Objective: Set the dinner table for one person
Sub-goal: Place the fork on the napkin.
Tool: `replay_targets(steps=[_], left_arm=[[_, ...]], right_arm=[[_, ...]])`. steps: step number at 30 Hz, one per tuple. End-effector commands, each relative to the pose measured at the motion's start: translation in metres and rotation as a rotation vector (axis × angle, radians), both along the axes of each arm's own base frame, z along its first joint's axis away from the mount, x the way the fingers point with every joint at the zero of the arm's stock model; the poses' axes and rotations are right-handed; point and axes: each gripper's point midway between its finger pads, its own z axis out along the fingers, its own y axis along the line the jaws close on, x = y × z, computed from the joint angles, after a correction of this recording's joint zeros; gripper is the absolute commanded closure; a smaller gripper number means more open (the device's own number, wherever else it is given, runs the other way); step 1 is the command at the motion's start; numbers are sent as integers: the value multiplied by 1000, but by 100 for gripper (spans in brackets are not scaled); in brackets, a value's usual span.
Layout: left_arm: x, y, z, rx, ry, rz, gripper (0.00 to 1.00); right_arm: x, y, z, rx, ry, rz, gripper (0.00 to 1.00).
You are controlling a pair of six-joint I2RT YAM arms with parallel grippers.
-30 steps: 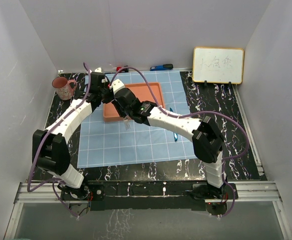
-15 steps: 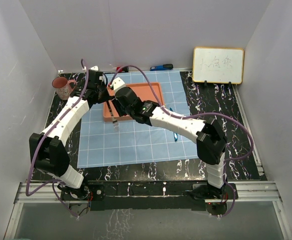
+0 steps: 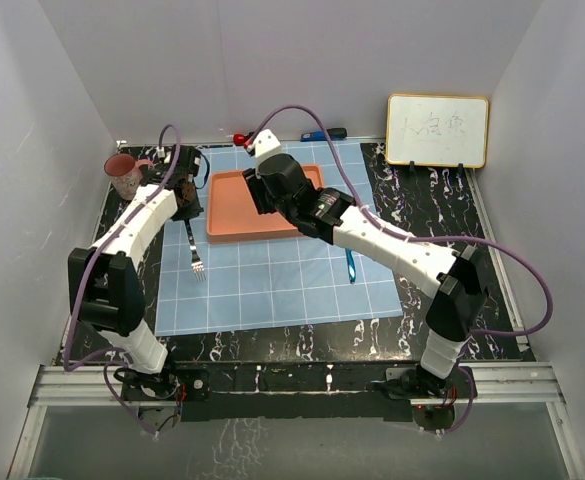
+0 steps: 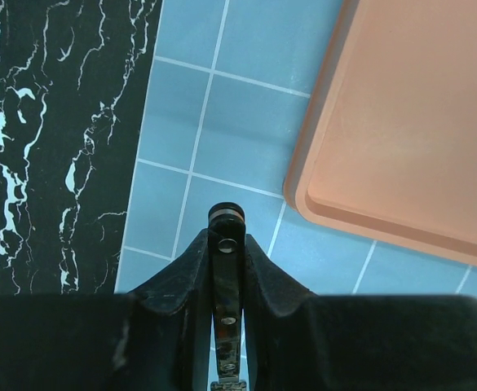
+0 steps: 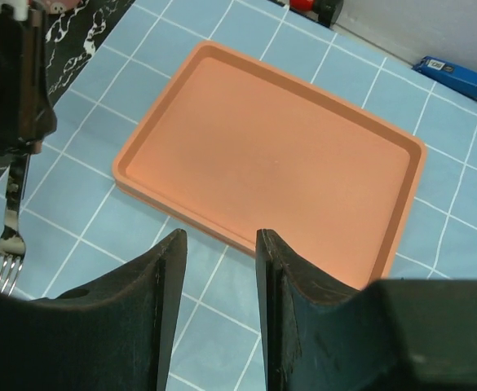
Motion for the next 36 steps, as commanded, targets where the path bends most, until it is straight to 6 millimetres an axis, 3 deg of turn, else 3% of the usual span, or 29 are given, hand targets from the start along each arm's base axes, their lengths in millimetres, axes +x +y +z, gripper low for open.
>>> replay_targets(steps=[1,8,22,31,36], left_arm=[[-3,7,-14,55,69,-3,100],[4,9,-50,84,119,17,100],[20,15,-101,44,147,43,100],[24,27,-115,30,162,70,100],[24,32,-115,31,162,79,92]], right_arm=[[-9,6,-3,20,24,38,63],[-17,10,-17,31,75,70,65],[-30,3,-9,72,72,92,64],[-28,4,-21,52,88,87,63],[-26,8,-26,43,98,91,62]])
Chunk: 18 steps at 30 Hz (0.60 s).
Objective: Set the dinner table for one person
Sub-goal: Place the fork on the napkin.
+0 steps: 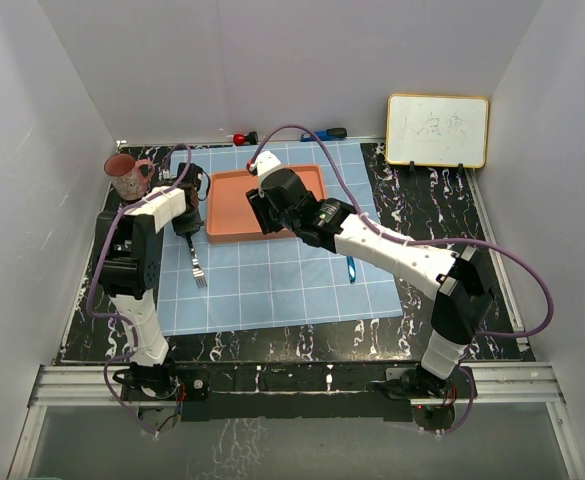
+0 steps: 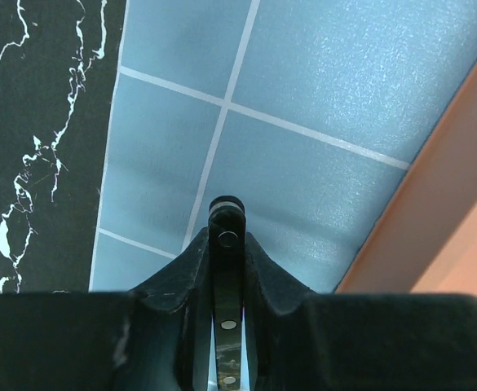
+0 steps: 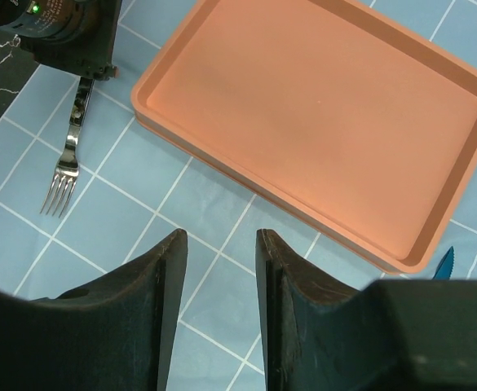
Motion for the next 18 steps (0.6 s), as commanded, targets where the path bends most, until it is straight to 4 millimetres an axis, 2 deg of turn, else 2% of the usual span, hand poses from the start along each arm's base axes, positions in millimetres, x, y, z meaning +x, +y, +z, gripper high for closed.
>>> replay_targets(steps=[1,4,7,8,12,18], left_arm=[[2,7,6,4,-18,8,87],[2,7,12,-4,-31,8,75],[4,5,24,-22,-63,3,70],[4,5,28,-25,-71,0,69],[5,5,43,-23,-95,-2,65],[5,-8,70,-99,-157,-26,65]], right_arm=[[3,9,23,67,-38,2,62],[3,13,18,59,-24,17,59],[3,17,17,60,-15,29,57],[3,18,10,48,-4,32,56],[5,21,2,34,9,33,56],[5,20,11,49,-9,31,58]])
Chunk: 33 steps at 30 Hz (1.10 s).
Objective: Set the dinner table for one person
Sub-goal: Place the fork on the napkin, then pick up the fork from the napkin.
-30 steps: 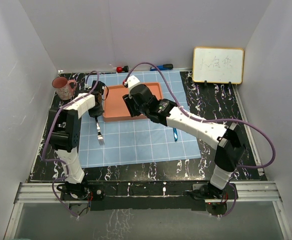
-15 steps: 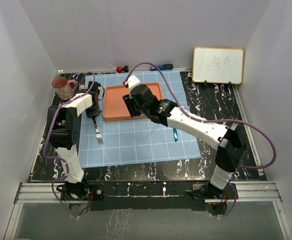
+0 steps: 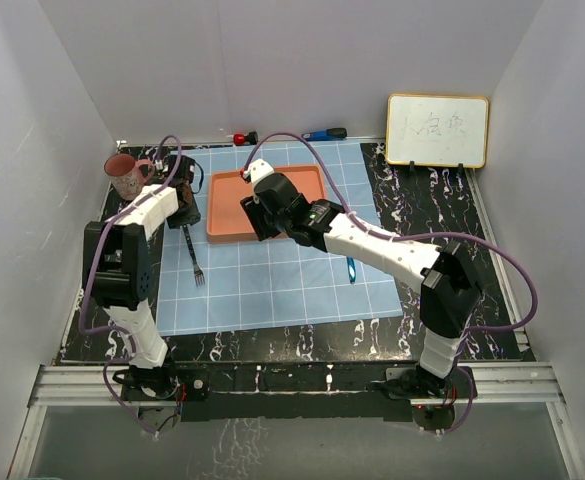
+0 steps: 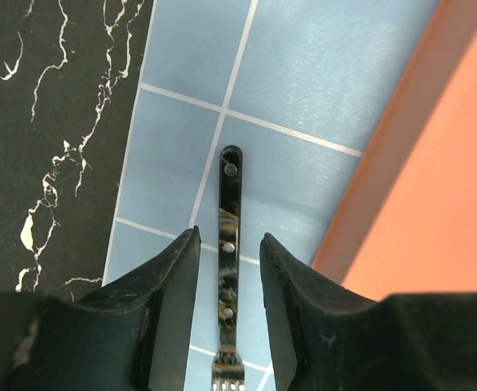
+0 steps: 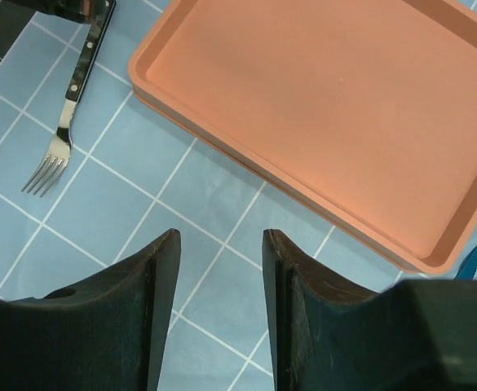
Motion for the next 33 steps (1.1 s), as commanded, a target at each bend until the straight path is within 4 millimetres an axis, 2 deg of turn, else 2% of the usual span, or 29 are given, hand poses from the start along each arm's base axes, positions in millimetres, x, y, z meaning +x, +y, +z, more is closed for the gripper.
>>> replay_targets(steps=[1,4,5,7,9,12,17,22,25,33], left_arm=[[-3,-9,43,-73,-85,-23,65],[-8,-2,40,-38,-85,11,70],[-9,2,39,-22,-81,27,78],[-6,4,37,-9,-85,43,98],[0,2,35,-21,-101,42,100],[12,-2,33,-33,-112,32,100],[31,-8,19,-49,-94,0,100],[41,-10,8,-49,-81,-20,100],[39,-7,4,-25,-56,-21,100],[19,6,-4,39,24,-8,100]], right_arm=[[6,11,44,103,-75,1,59],[5,11,46,110,-78,4,63],[5,12,46,111,-78,8,68],[0,11,59,139,-89,26,83],[-4,11,62,152,-87,37,100],[-7,7,63,156,-86,36,100],[-10,2,67,172,-93,28,100],[-11,1,60,163,-82,24,100],[-11,-1,57,154,-80,20,100],[-10,-2,59,152,-89,18,100]])
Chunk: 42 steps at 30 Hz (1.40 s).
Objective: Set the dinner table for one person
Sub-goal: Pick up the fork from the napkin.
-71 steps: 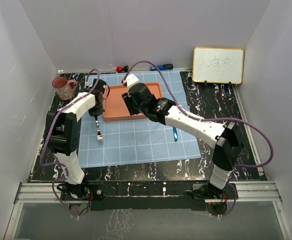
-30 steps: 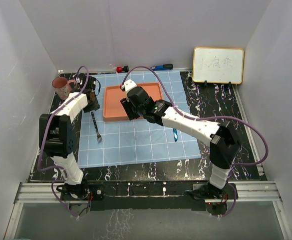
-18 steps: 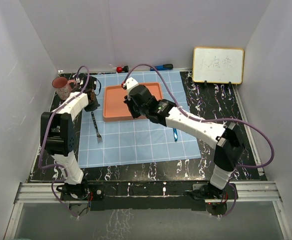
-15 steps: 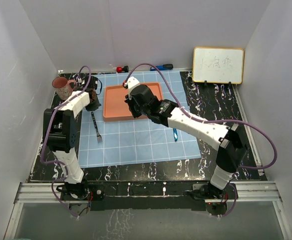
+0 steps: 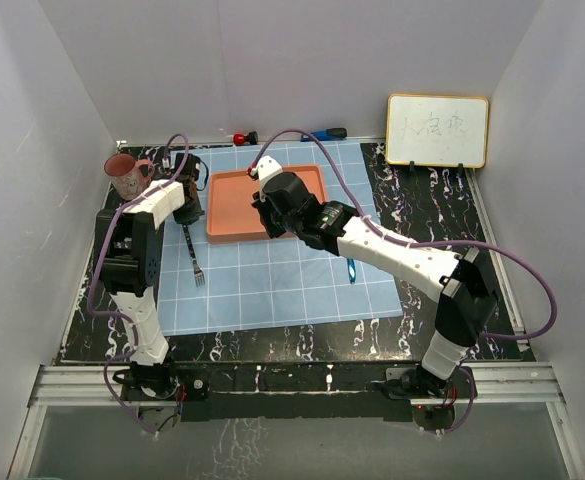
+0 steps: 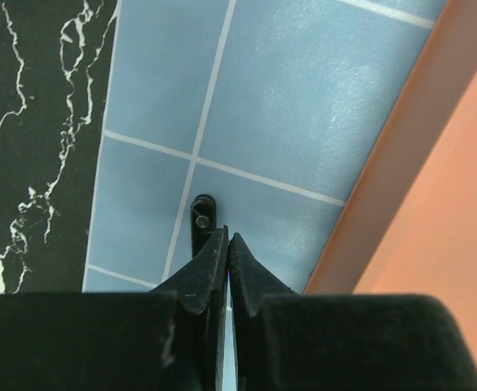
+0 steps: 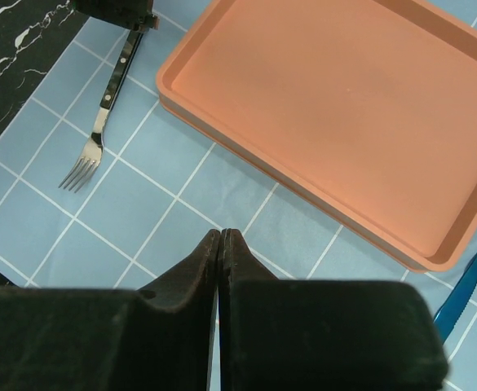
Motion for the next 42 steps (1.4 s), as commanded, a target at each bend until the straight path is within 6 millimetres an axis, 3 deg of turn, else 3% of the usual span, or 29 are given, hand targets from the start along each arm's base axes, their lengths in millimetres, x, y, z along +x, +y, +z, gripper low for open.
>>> replay_targets(steps=[1,12,24,30,32,37,42], left_arm=[[-12,12,8,54,44,11,100],[-36,13,-13,50,126,12,100],[-52,19,-18,84,176,26,100],[-46,-4,0,-47,90,-1,100],[-47,-7,15,-37,68,-10,91],[-51,-6,43,10,48,-19,81],[-66,0,39,42,121,-22,77]], right_arm=[[2,2,33,73,-71,-7,100],[-2,-10,47,93,-97,-29,100],[-2,-12,45,85,-99,-32,100],[-1,-11,42,79,-97,-32,100],[0,-10,41,77,-96,-29,100],[1,-2,35,79,-76,-12,100],[1,1,33,76,-63,-6,81]])
